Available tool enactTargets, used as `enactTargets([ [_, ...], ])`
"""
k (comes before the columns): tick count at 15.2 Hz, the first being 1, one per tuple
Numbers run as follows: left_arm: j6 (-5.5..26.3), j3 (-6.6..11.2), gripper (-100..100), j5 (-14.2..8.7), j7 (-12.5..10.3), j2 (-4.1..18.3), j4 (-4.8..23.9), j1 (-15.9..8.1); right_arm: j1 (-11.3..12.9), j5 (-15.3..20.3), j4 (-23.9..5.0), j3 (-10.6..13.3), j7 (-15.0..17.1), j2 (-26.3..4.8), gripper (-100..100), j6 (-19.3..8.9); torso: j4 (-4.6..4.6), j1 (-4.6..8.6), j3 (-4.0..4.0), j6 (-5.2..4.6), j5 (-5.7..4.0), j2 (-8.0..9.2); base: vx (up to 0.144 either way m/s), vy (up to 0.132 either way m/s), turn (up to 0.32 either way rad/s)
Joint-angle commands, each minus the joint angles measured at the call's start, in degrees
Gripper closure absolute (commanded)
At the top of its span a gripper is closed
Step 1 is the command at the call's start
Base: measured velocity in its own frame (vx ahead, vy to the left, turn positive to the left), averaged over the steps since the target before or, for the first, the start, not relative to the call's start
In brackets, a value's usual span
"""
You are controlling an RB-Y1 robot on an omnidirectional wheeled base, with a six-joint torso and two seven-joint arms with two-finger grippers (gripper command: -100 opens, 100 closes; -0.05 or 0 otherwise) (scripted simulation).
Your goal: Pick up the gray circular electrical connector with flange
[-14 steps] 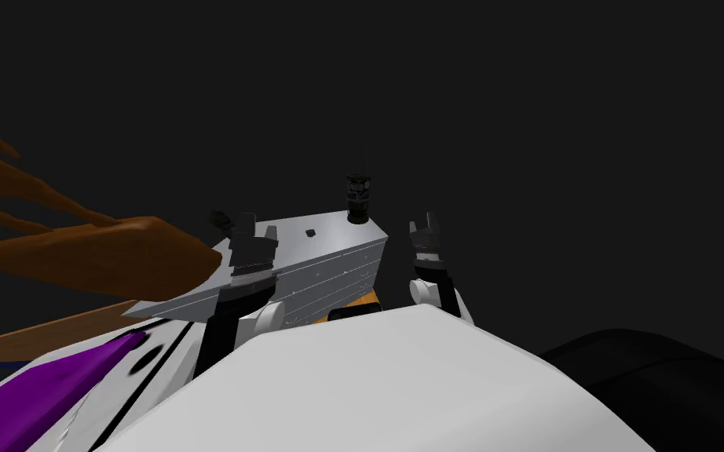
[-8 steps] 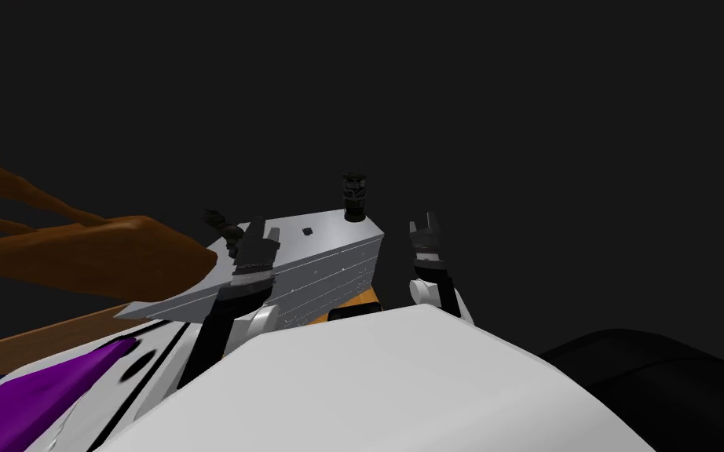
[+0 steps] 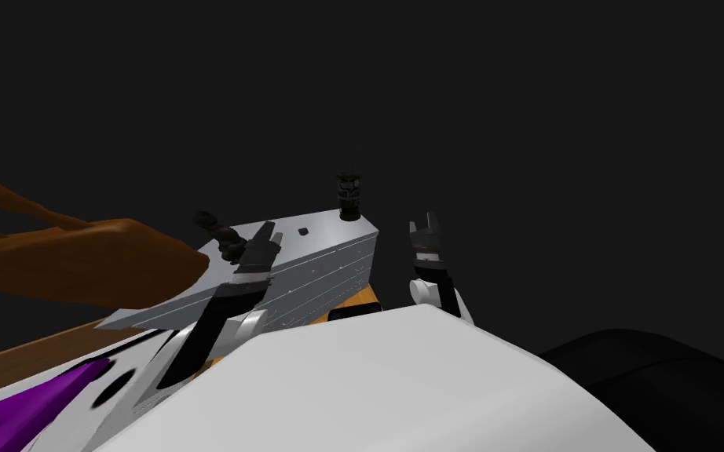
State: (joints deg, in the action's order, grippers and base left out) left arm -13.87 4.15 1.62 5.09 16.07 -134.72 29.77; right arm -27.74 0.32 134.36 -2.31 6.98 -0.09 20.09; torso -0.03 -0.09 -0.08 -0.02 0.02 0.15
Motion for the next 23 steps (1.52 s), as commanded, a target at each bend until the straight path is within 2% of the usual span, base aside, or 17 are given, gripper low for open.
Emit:
enactTargets([
  [1, 1.1, 0.57, -100, -0.5, -0.5, 1.8, 0.3, 0.4, 0.0, 0.0, 0.0, 0.0, 0.0, 0.0, 0, 0.0, 0.0, 0.0, 0.0, 0.0, 0.0, 0.0, -0.033, 0.011, -0.117],
  [2, 2.6, 1.16, -100, -1.0, -0.9, 3.9, 0.7, 0.6, 0.0, 0.0, 0.0, 0.0, 0.0, 0.0, 0, 0.0, 0.0, 0.0, 0.0, 0.01, 0.0, 0.0, -0.032, 0.014, -0.159],
  [3, 2.6, 1.16, -100, -1.0, -0.9, 4.0, 0.7, 0.6, 0.0, 0.0, 0.0, 0.0, 0.0, 0.0, 0, 0.0, 0.0, -0.01, 0.0, -0.01, 0.0, -0.01, -0.028, 0.016, -0.125],
  [4, 4.1, 1.78, -100, -1.5, -1.4, 6.1, 1.1, 0.8, 0.0, 0.0, 0.0, 0.0, 0.0, 0.0, 0, 0.0, 0.0, -0.02, 0.01, 0.01, 0.01, -0.02, -0.029, 0.017, -0.132],
  [5, 4.1, 1.78, -100, -1.5, -1.4, 6.2, 1.1, 0.8, 0.0, 0.0, 0.0, 0.0, 0.0, 0.0, 0, 0.0, 0.0, -0.03, 0.01, 0.01, 0.01, -0.02, -0.028, 0.017, -0.111],
  [6, 5.8, 2.42, -100, -2.0, -1.9, 8.2, 1.6, 1.1, 0.0, 0.0, 0.0, 0.0, 0.0, 0.0, 0, 0.0, 0.0, -0.03, 0.01, 0.01, 0.01, -0.02, -0.03, 0.014, -0.177],
  [7, 5.8, 2.42, -100, -2.0, -1.9, 8.5, 1.6, 1.1, 0.0, 0.0, 0.0, 0.0, 0.0, 0.0, 0, 0.0, 0.0, -0.03, 0.01, -0.01, 0.01, -0.02, -0.03, 0.015, -0.146],
  [12, 11.0, 4.45, -100, -3.8, -3.5, 14.8, 3.0, 1.8, 0.0, 0.0, 0.0, 0.0, 0.0, 0.0, 0, 0.0, 0.01, -0.06, 0.02, 0.01, 0.01, -0.03, -0.03, 0.02, -0.151],
  [13, 11.0, 4.45, -100, -3.8, -3.5, 15.7, 3.0, 1.8, 0.0, 0.0, 0.0, 0.0, 0.0, 0.0, 0, 0.0, 0.01, -0.06, 0.02, 0.0, 0.01, -0.04, -0.027, 0.019, -0.149],
  [14, 12.8, 5.15, -100, -4.4, -4.0, 17.4, 3.5, 2.1, 0.0, 0.0, 0.0, 0.0, 0.0, 0.0, 0, 0.0, 0.01, -0.06, 0.02, 0.0, 0.01, -0.04, -0.031, 0.021, -0.188],
  [15, 12.8, 5.15, -100, -4.4, -4.0, 18.1, 3.5, 2.1, 0.0, 0.0, 0.0, 0.0, 0.0, 0.0, 0, 0.0, 0.01, -0.07, 0.02, -0.01, 0.01, -0.04, -0.029, 0.021, -0.155],
  [16, 14.7, 5.85, -100, -5.1, -4.6, 19.7, 4.0, 2.4, 0.0, 0.0, 0.0, 0.0, 0.0, 0.0, 0, 0.0, 0.01, -0.06, 0.02, 0.0, 0.01, -0.05, -0.032, 0.016, -0.183],
  [17, 14.7, 5.85, -100, -5.1, -4.6, 20.6, 4.0, 2.4, 0.0, 0.0, 0.0, 0.0, 0.0, 0.0, 0, 0.0, 0.01, -0.06, 0.02, -0.01, 0.01, -0.04, -0.033, 0.018, -0.151],
  [18, 16.6, 6.56, -100, -5.7, -5.1, 22.2, 4.5, 2.7, 0.0, 0.0, 0.0, 0.0, 0.0, 0.0, 0, 0.0, 0.01, -0.06, 0.02, 0.0, 0.01, -0.04, -0.034, 0.021, -0.21],
  [19, 16.6, 6.56, -100, -5.7, -5.1, 23.0, 4.5, 2.7, 0.0, 0.0, 0.0, 0.0, 0.0, 0.0, 0, 0.0, 0.01, -0.06, 0.02, -0.02, 0.01, -0.04, -0.029, 0.024, -0.162],
  [20, 18.5, 7.26, -100, -6.4, -5.7, 24.5, 5.0, 3.0, 0.0, 0.0, 0.0, 0.0, 0.0, 0.0, 0, 0.0, 0.01, -0.07, 0.03, 0.01, 0.02, -0.05, -0.027, 0.024, -0.18],
  [23, 20.4, 7.96, -100, -7.0, -6.3, 28.0, 5.6, 3.3, 0.0, 0.0, 0.0, 0.0, 0.0, 0.0, 0, 0.0, 0.01, -0.07, 0.04, 0.0, 0.01, -0.06, -0.026, 0.02, -0.153],
])
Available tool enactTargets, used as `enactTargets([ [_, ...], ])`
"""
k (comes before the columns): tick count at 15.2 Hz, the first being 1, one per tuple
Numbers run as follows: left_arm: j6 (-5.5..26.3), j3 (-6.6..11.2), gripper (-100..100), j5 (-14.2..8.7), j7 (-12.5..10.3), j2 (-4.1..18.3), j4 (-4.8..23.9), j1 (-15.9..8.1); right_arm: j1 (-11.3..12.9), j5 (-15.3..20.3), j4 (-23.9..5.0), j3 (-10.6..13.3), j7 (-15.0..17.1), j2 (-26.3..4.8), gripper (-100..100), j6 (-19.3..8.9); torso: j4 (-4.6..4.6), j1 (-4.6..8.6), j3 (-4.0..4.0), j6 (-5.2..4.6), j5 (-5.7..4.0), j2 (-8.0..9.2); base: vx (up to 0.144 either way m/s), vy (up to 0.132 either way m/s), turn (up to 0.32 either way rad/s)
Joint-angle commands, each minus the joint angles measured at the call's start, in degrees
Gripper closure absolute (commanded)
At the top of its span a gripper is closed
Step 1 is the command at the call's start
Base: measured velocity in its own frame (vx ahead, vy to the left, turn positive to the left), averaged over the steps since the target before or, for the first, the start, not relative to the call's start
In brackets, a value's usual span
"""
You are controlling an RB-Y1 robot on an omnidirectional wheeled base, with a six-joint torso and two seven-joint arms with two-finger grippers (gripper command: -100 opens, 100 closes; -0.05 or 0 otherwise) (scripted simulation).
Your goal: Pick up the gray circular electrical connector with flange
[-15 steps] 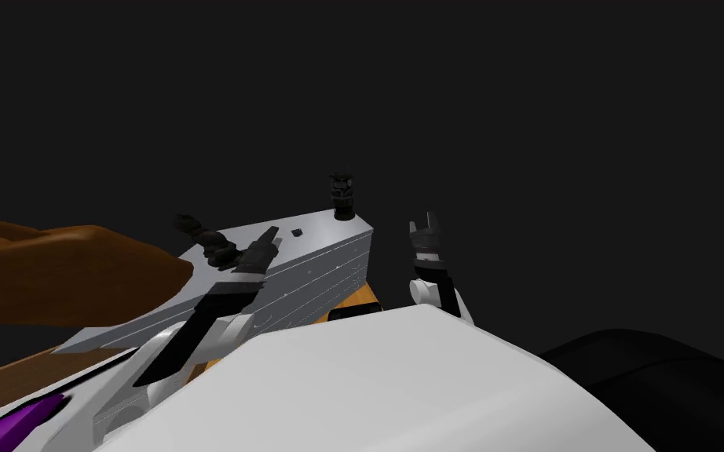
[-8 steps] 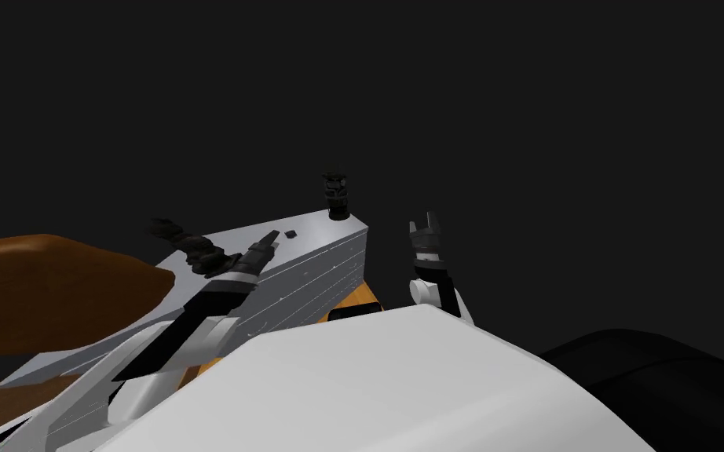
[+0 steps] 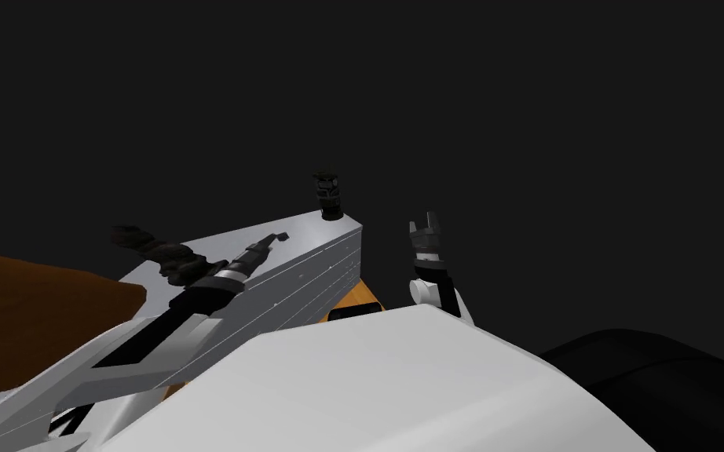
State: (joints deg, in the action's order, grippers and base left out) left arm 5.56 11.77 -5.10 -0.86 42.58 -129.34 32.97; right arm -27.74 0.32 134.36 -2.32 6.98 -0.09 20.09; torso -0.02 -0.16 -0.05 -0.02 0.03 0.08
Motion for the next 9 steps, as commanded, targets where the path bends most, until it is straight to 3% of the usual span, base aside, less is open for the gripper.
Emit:
enactTargets([
  [1, 2.9, 1.03, -100, -1.0, -0.9, 2.9, 0.7, 0.4, 0.0, 0.0, 0.0, 0.0, 0.0, 0.0, 0, 0.0, 0.0, 0.0, 0.0, 0.0, 0.0, 0.0, -0.029, 0.018, -0.216],
  [7, 8.6, 3.01, -100, -3.0, -2.5, 10.5, 2.3, 1.5, 0.0, 0.0, 0.0, 0.0, 0.0, 0.0, 0, 0.0, 0.01, -0.01, 0.02, -0.01, 0.01, -0.03, -0.025, 0.021, -0.173],
  [9, 8.6, 3.01, -100, -3.0, -2.5, 11.0, 2.3, 1.5, 0.0, 0.0, 0.0, 0.0, 0.0, 0.0, 0, 0.0, 0.0, -0.01, 0.01, 0.0, 0.0, -0.02, -0.024, 0.016, -0.098],
])
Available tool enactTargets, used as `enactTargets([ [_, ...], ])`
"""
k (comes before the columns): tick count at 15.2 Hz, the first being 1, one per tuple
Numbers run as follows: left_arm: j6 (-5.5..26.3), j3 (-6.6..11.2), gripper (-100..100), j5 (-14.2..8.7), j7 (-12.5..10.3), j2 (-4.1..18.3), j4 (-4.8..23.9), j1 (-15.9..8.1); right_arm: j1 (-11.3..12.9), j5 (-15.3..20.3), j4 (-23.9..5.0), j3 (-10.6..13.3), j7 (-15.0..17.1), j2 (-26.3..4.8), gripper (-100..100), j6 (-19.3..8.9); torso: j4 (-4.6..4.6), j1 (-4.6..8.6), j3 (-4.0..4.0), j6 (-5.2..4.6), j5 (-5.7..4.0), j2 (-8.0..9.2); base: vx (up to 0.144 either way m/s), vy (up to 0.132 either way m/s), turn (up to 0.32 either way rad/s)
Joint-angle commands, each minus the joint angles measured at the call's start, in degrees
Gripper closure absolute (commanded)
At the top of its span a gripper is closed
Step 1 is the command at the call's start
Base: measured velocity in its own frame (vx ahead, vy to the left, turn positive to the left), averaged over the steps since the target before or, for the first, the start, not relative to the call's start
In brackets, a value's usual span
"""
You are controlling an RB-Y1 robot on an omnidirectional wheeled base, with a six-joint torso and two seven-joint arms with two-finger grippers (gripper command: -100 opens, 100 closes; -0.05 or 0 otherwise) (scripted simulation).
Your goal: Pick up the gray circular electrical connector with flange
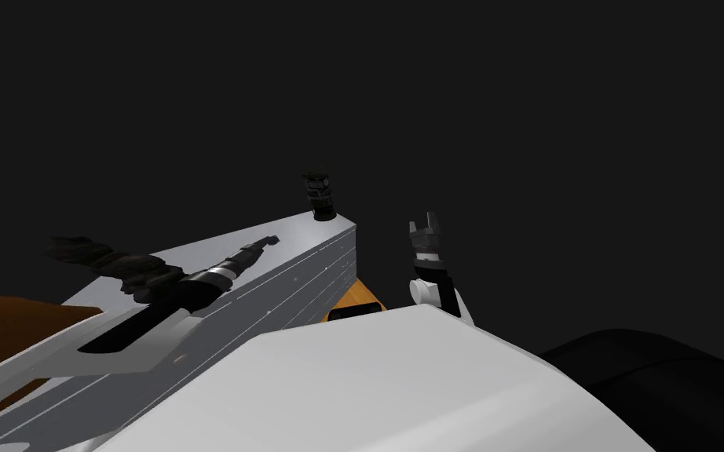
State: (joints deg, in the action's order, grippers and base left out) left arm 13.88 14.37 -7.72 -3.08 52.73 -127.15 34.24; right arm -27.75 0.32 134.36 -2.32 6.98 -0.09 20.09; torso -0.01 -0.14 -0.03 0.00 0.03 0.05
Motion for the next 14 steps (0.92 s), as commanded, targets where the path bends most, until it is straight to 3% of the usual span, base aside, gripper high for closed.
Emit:
enactTargets([
  [1, 2.2, 1.02, -100, -1.0, -0.8, 2.9, 0.7, 0.5, 0.0, 0.0, 0.0, 0.0, 0.0, 0.0, 0, 0.0, 0.0, 0.0, 0.0, 0.0, 0.0, 0.0, -0.018, 0.009, -0.142],
  [4, 4.0, 1.6, -100, -1.7, -1.4, 5.3, 1.2, 0.9, 0.0, 0.0, 0.0, 0.0, 0.0, 0.0, 0, 0.0, 0.01, 0.02, 0.01, -0.05, -0.01, -0.02, -0.023, 0.013, -0.176],
  [5, 5.8, 2.15, -100, -2.3, -1.9, 7.3, 1.7, 1.3, 0.0, 0.0, 0.0, 0.0, 0.0, 0.0, 0, 0.0, 0.0, 0.01, 0.01, -0.02, -0.01, -0.01, -0.025, 0.025, -0.133],
  [6, 5.8, 2.15, -100, -2.3, -1.9, 7.5, 1.7, 1.3, 0.0, 0.0, 0.0, 0.0, 0.0, 0.0, 0, 0.0, 0.0, -0.02, 0.0, -0.02, -0.01, 0.0, -0.023, 0.025, -0.125],
  [7, 7.5, 2.67, -100, -3.0, -2.4, 9.5, 2.2, 1.6, 0.0, 0.0, 0.0, 0.0, 0.0, 0.0, 0, 0.0, 0.0, -0.03, 0.01, -0.02, 0.0, -0.01, -0.024, 0.017, -0.204],
  [10, 9.2, 3.14, -100, -3.6, -2.8, 11.5, 2.7, 2.0, 0.0, 0.0, 0.0, 0.0, 0.0, 0.0, 0, 0.0, 0.01, -0.01, 0.01, -0.03, 0.0, -0.01, -0.024, 0.016, -0.146],
  [14, 13.8, 4.3, -100, -5.3, -4.1, 16.8, 4.1, 3.1, 0.0, 0.0, 0.0, 0.0, 0.0, 0.0, 0, 0.0, 0.0, -0.01, 0.0, -0.03, 0.0, 0.0, -0.028, 0.017, -0.177],
])
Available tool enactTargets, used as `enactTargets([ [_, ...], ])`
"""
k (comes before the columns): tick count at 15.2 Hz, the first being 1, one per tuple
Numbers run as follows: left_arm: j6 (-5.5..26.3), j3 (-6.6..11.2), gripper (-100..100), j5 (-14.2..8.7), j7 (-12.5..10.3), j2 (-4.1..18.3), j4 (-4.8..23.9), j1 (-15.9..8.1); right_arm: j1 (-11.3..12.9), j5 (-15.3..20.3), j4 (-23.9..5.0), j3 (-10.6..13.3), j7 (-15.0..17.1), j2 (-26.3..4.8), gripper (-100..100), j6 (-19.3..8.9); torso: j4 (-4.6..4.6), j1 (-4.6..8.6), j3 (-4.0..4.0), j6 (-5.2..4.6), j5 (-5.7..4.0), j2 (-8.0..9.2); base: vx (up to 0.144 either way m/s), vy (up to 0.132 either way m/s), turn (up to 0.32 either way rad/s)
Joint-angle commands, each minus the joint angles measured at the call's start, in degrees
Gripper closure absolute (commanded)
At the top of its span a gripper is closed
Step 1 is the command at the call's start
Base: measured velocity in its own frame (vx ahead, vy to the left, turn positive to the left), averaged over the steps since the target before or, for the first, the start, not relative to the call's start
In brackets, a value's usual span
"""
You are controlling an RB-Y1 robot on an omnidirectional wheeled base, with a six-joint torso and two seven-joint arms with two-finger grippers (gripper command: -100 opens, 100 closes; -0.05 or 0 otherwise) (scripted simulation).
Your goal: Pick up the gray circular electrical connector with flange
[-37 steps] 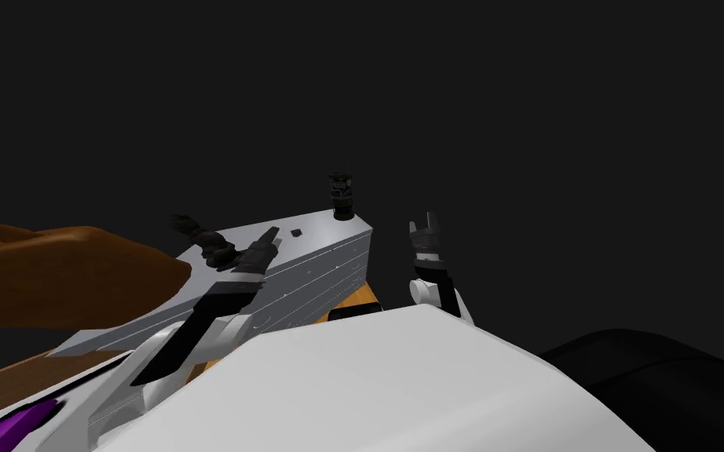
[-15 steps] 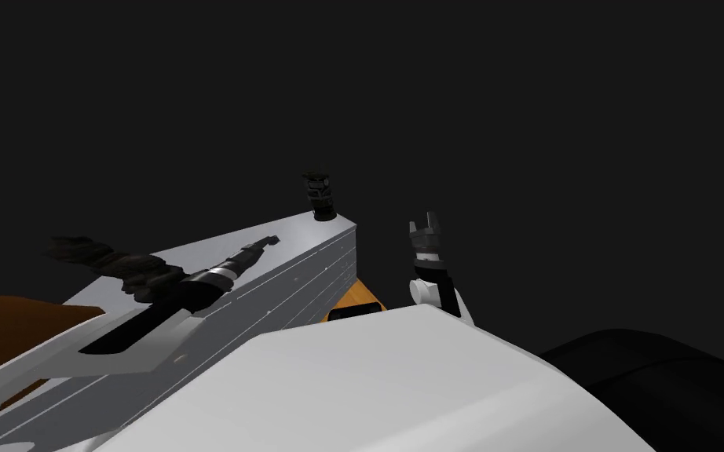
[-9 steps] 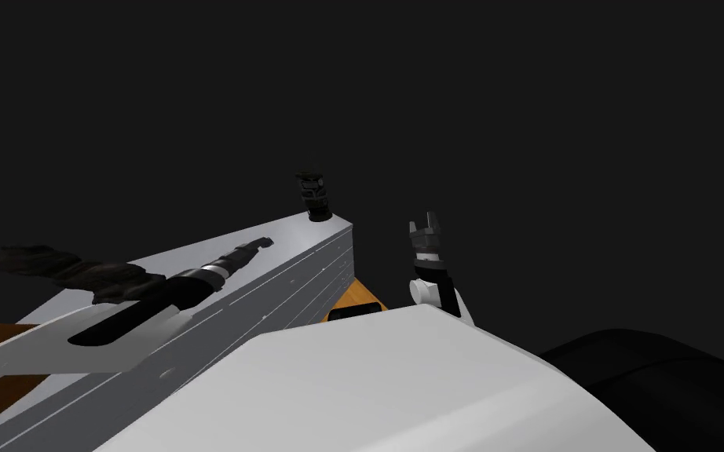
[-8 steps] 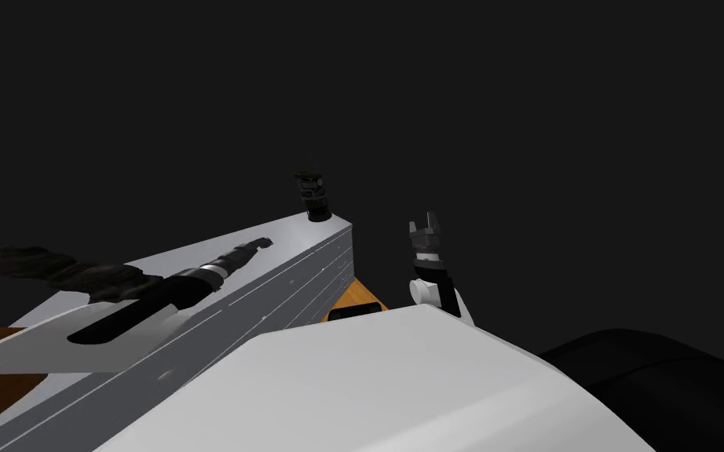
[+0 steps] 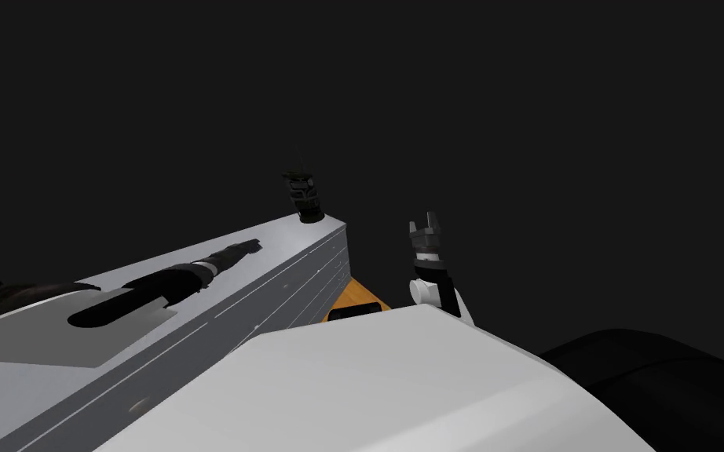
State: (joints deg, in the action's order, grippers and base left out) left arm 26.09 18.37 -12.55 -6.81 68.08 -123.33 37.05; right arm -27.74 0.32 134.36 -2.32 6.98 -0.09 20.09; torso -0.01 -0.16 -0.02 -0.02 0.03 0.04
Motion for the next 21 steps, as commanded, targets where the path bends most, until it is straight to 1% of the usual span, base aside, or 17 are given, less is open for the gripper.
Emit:
enactTargets([
  [1, 1.6, 0.3, -100, -0.4, -0.4, 1.5, 0.3, 0.3, 0.0, 0.0, 0.0, 0.0, 0.0, 0.0, 0, 0.0, 0.0, 0.0, 0.0, 0.0, 0.0, 0.0, -0.022, 0.017, -0.109],
  [3, 4.2, 0.86, -100, -1.4, -1.1, 4.4, 1.1, 1.0, 0.0, 0.0, 0.0, 0.0, 0.0, 0.0, 0, 0.0, 0.0, 0.0, 0.01, 0.0, 0.0, -0.02, -0.023, 0.017, -0.164],
  [4, 4.2, 0.86, -100, -1.4, -1.1, 4.4, 1.1, 1.0, 0.0, 0.0, 0.0, 0.0, 0.0, 0.0, 0, 0.0, 0.01, 0.01, 0.01, -0.01, 0.0, -0.02, -0.026, 0.018, -0.145],
  [7, 7.3, 1.44, -100, -2.6, -2.0, 7.9, 2.2, 1.9, 0.0, 0.0, 0.0, 0.0, 0.0, 0.0, 0, 0.0, 0.01, 0.02, 0.02, 0.0, 0.0, -0.04, -0.02, 0.013, -0.149],
  [10, 9.6, 1.78, -100, -3.5, -2.6, 10.2, 2.9, 2.7, 0.0, 0.0, 0.0, 0.0, 0.0, 0.0, 0, 0.0, 0.01, 0.01, 0.02, 0.01, 0.0, -0.03, -0.023, 0.016, -0.145],
  [11, 8.6, 1.44, -100, -3.2, -2.4, 9.5, 2.8, 2.1, 0.0, 0.0, 0.0, 0.0, 0.0, 0.0, 0, 0.0, 0.01, 0.01, 0.02, 0.01, 0.0, -0.03, -0.014, 0.012, -0.058],
  [12, 8.7, 1.07, -100, -3.4, -2.3, 9.4, 4.6, 1.4, 0.0, 0.0, 0.0, 0.0, 0.0, 0.0, 0, 0.0, 0.01, 0.02, 0.02, 0.04, 0.01, -0.04, -0.019, 0.004, -0.167],
  [14, 8.6, 0.8, -100, -3.5, -2.3, 9.2, 5.8, 0.9, 0.0, 0.0, 0.0, 0.0, 0.0, 0.0, 0, 0.0, 0.01, 0.04, 0.02, -0.01, 0.0, -0.03, -0.031, 0.005, -0.2],
  [17, 8.3, 0.13, -100, -3.6, -2.1, 8.8, 8.7, -0.2, 0.0, 0.0, 0.0, 0.0, 0.0, 0.0, 0, 0.0, 0.0, 0.06, -0.01, 0.01, 0.0, 0.02, -0.039, -0.001, -0.176],
  [18, 8.6, 0.16, -100, -3.5, -2.2, 9.1, 7.5, -0.1, 0.0, 0.0, 0.0, 0.0, 0.0, 0.0, 0, 0.0, -0.01, 0.07, -0.02, 0.01, 0.0, 0.03, -0.023, 0.001, -0.067],
  [19, 8.7, 0.1, 100, -3.5, -2.2, 9.0, 7.6, -0.2, 0.0, 0.0, 0.0, 0.0, 0.0, 0.0, 0, 0.0, -0.01, 0.07, -0.01, 0.04, 0.0, 0.01, -0.009, 0.002, 0.006],
  [21, 8.8, 0.06, 100, -3.5, -2.2, 9.0, 7.7, -0.1, 0.0, 0.0, 0.0, 0.0, 0.0, 0.0, 0, 0.0, -0.02, 0.15, 0.02, -0.06, -0.05, -0.07, -0.004, 0.002, 0.002],
])
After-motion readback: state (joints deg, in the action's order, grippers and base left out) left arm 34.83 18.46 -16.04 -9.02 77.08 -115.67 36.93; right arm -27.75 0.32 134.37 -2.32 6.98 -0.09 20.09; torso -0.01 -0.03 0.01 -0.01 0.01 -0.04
